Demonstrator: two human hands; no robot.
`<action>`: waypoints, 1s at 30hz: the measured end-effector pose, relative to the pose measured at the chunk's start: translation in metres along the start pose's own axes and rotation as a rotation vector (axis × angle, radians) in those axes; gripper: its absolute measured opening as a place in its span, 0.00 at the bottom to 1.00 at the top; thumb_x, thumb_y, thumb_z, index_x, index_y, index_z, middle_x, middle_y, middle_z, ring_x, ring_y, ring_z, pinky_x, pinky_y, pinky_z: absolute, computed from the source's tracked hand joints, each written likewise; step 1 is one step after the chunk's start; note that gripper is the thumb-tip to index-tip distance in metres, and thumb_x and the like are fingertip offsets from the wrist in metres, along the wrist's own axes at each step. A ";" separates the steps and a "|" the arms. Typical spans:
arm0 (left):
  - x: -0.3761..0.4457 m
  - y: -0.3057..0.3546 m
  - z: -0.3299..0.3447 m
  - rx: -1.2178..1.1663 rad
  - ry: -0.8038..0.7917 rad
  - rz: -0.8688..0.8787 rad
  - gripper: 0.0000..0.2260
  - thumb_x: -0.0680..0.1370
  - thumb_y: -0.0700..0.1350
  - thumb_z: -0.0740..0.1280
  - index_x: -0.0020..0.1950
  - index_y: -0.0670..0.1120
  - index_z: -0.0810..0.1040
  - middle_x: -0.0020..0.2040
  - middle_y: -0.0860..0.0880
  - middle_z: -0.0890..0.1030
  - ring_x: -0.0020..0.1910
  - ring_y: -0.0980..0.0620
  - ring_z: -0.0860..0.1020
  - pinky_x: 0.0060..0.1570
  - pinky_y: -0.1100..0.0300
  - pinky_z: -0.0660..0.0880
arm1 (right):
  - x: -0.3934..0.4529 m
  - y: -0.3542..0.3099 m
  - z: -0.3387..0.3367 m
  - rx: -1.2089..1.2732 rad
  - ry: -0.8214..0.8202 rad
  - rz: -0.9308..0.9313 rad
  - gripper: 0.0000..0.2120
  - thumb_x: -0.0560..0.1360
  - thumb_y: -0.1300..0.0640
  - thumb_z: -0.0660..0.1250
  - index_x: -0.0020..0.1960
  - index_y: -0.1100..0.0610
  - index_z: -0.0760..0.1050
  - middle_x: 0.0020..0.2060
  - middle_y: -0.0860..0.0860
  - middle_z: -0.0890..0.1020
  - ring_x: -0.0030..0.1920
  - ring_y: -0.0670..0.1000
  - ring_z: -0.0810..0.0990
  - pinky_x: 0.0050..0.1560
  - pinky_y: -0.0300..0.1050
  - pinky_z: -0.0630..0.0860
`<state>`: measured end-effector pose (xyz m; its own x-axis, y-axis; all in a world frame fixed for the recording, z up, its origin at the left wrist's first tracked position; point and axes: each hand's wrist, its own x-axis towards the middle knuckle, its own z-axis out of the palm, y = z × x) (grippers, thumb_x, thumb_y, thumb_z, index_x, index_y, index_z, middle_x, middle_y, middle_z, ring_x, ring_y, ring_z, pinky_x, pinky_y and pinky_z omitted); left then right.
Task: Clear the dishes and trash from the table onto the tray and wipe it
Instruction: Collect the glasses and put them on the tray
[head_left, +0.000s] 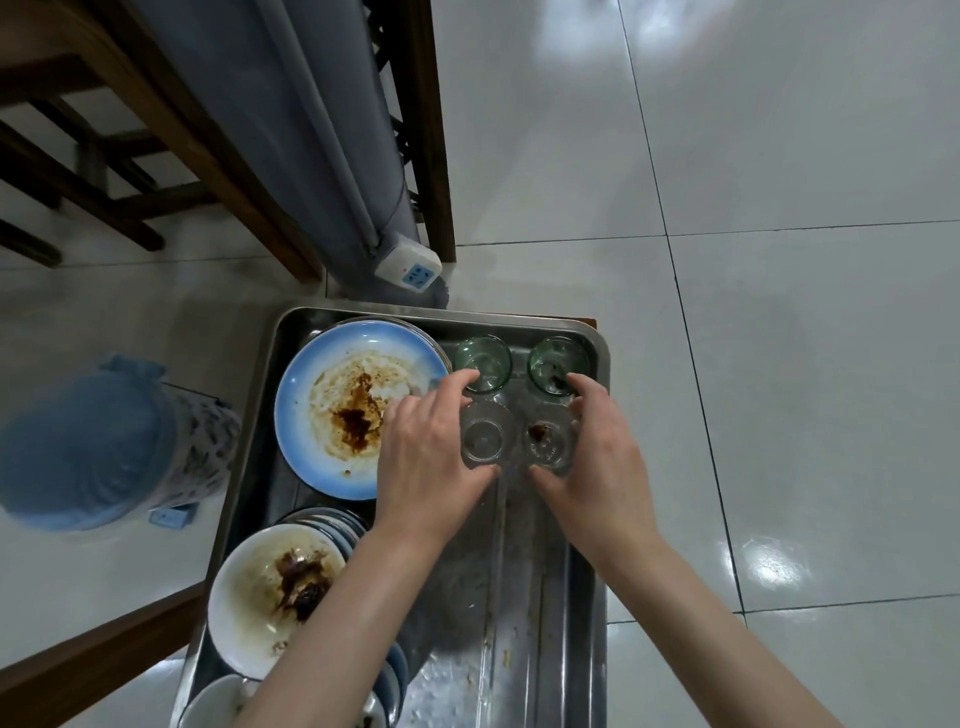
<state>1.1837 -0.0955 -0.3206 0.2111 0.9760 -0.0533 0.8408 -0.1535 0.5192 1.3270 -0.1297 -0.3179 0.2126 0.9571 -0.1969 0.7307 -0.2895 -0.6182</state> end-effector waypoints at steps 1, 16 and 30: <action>-0.001 0.000 0.001 -0.003 0.003 -0.003 0.36 0.59 0.44 0.80 0.64 0.47 0.70 0.49 0.51 0.79 0.48 0.49 0.74 0.57 0.54 0.67 | 0.000 0.000 0.000 -0.002 -0.002 -0.002 0.39 0.64 0.62 0.76 0.71 0.56 0.61 0.58 0.51 0.73 0.56 0.49 0.74 0.51 0.36 0.69; -0.001 -0.002 0.002 0.023 -0.024 -0.012 0.39 0.60 0.46 0.80 0.68 0.48 0.68 0.52 0.52 0.79 0.53 0.49 0.74 0.62 0.47 0.67 | 0.000 0.002 0.005 -0.035 0.024 -0.032 0.36 0.65 0.63 0.75 0.69 0.58 0.64 0.58 0.53 0.74 0.54 0.52 0.74 0.46 0.31 0.63; -0.002 -0.004 0.002 0.067 -0.074 -0.022 0.39 0.63 0.49 0.79 0.70 0.50 0.64 0.56 0.53 0.77 0.58 0.50 0.73 0.66 0.48 0.62 | -0.004 0.001 0.004 -0.041 -0.037 -0.018 0.40 0.64 0.67 0.74 0.71 0.54 0.61 0.59 0.51 0.72 0.56 0.49 0.73 0.49 0.30 0.63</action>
<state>1.1808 -0.0974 -0.3243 0.2263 0.9655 -0.1288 0.8767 -0.1443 0.4589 1.3245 -0.1340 -0.3204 0.1758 0.9607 -0.2147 0.7605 -0.2711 -0.5901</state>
